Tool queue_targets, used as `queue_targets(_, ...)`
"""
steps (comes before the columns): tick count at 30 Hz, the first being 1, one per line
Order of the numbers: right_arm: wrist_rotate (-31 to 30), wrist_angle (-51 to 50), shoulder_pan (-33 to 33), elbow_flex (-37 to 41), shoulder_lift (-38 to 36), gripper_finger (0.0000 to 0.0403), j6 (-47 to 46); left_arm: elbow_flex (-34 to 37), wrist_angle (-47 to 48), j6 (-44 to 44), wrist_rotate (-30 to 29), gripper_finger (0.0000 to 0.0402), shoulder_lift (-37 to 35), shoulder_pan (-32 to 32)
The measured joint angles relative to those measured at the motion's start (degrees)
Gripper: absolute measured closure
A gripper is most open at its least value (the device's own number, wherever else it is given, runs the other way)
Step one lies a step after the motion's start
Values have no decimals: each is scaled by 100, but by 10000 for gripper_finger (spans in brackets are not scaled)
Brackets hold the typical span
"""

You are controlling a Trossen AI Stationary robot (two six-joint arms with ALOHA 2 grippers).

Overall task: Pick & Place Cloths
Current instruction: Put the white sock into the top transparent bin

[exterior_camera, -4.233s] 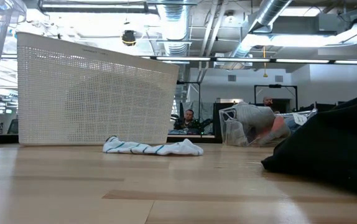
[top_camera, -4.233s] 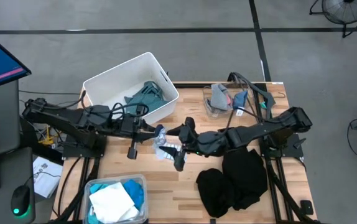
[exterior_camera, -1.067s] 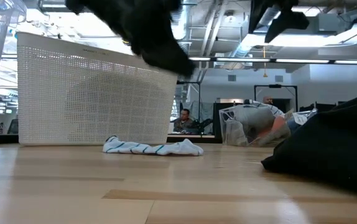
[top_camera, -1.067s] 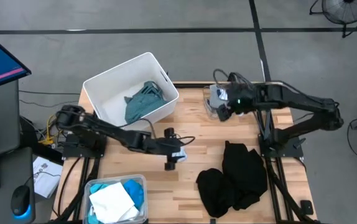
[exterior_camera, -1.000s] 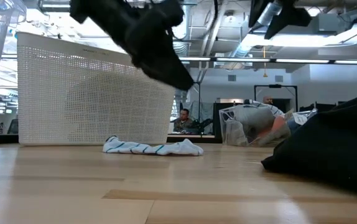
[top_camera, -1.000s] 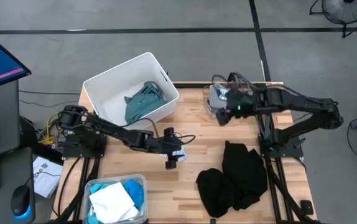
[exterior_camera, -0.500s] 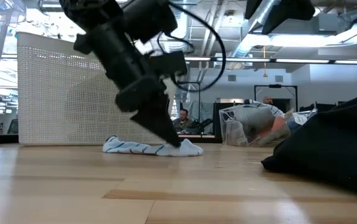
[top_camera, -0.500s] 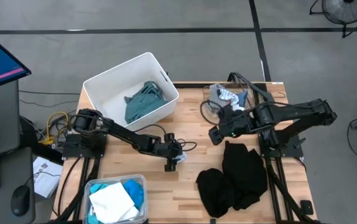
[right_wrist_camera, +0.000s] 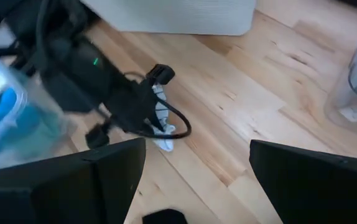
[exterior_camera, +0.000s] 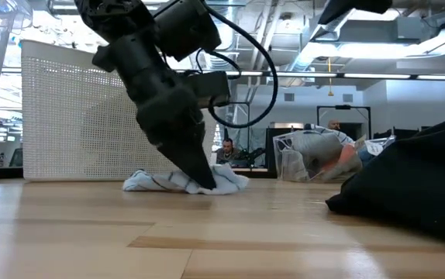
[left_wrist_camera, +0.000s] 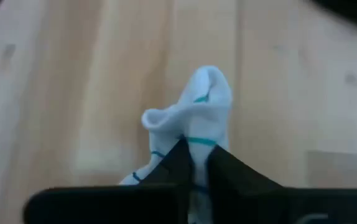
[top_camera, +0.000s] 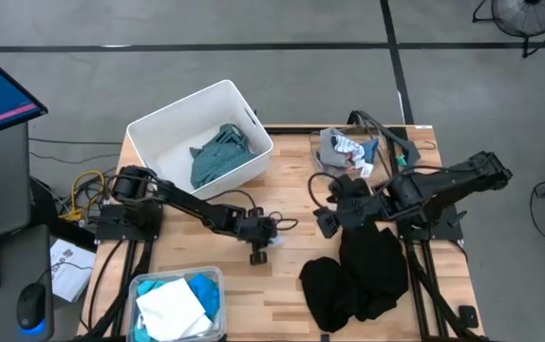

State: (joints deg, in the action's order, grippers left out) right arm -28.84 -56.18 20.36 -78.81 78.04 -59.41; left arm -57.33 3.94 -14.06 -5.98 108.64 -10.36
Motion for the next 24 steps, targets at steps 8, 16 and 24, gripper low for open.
queue_targets(8, -576, 11, 295, 0, 0, 122, 753, 7, 41, -315, 300, 400, -1741, -8)
queue_targets(16, -723, 1237, 32, 0, 65, 122, 2377, -5, -259, -223, -828, 401, -4027, 43)
queue_targets(24, 176, 4130, -668, 4, 729, 122, 4876, -8, -1389, 319, -876, 401, -5083, 38)
